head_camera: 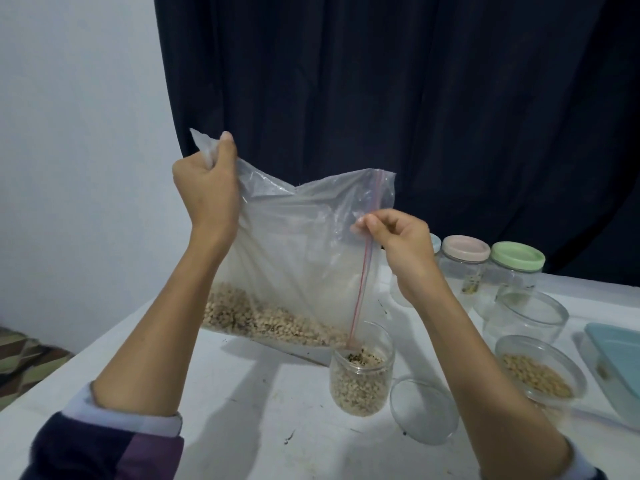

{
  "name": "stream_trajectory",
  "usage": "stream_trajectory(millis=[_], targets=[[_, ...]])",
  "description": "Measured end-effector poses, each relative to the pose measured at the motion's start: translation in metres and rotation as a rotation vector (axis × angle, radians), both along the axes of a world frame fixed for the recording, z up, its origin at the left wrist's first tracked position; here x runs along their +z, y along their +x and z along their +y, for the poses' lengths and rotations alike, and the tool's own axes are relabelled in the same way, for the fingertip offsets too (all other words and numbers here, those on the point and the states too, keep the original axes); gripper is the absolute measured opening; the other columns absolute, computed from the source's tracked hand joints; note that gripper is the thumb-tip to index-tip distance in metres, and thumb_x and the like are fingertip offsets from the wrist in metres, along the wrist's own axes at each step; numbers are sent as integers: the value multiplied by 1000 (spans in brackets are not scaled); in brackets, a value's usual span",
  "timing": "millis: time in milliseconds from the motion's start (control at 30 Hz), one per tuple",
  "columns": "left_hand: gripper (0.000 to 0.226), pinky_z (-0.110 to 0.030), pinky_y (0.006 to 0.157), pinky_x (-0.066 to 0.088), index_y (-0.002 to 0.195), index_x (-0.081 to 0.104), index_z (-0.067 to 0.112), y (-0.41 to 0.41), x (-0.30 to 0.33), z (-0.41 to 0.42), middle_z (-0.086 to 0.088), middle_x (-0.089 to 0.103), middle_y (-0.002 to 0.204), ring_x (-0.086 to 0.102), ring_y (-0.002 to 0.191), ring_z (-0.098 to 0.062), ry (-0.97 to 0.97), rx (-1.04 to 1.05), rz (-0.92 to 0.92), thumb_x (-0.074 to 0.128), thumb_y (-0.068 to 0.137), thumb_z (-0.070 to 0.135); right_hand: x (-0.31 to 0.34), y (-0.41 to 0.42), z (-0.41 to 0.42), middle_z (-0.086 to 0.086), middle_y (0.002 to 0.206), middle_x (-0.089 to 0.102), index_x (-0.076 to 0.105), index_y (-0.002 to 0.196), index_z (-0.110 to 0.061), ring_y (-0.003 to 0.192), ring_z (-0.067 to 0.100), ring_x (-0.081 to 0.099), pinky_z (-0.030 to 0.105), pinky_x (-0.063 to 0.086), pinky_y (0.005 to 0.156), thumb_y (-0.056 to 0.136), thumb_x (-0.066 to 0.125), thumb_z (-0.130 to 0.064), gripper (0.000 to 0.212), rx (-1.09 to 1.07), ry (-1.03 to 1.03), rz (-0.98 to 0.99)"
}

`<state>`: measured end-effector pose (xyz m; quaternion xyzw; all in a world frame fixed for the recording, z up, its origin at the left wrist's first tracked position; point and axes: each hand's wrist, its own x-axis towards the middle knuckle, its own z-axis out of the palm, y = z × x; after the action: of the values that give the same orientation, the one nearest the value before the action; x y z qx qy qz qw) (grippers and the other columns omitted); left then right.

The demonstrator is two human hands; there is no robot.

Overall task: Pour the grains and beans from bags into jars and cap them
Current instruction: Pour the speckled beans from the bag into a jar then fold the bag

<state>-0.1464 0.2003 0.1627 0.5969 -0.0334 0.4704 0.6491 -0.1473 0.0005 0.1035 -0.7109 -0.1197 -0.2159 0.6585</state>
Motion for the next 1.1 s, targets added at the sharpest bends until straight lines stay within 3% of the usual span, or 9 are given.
stream_trajectory(millis=[300,800,1000,1100], targets=[[58,-18,44,17,49,17,20,0,-1,-2,14,18,35,17,38,-4,38,27,-5,56,92,19,0,-3,-5,-9,81,70,69,78,-20,73,-11,61,3,45,70,93,56,-6,24,-38,16,-14],[59,-17,44,16,49,16,19,4,0,-8,13,19,34,18,38,-5,147,93,-21,51,96,21,-3,-3,-7,-12,80,70,70,77,-21,74,-11,62,3,46,72,94,56,-7,25,-52,50,6],[59,-20,45,16,48,17,19,7,0,-9,13,21,33,18,38,-6,180,115,-15,51,96,22,-3,-2,-10,-12,80,71,70,77,-23,78,-6,64,13,49,80,93,58,-8,25,-49,48,10],[59,-18,44,16,48,17,19,7,0,-10,12,21,33,19,37,-6,179,117,-19,51,97,21,-4,-2,-9,-12,79,71,70,76,-24,77,-7,64,7,47,74,93,58,-8,26,-69,85,0]])
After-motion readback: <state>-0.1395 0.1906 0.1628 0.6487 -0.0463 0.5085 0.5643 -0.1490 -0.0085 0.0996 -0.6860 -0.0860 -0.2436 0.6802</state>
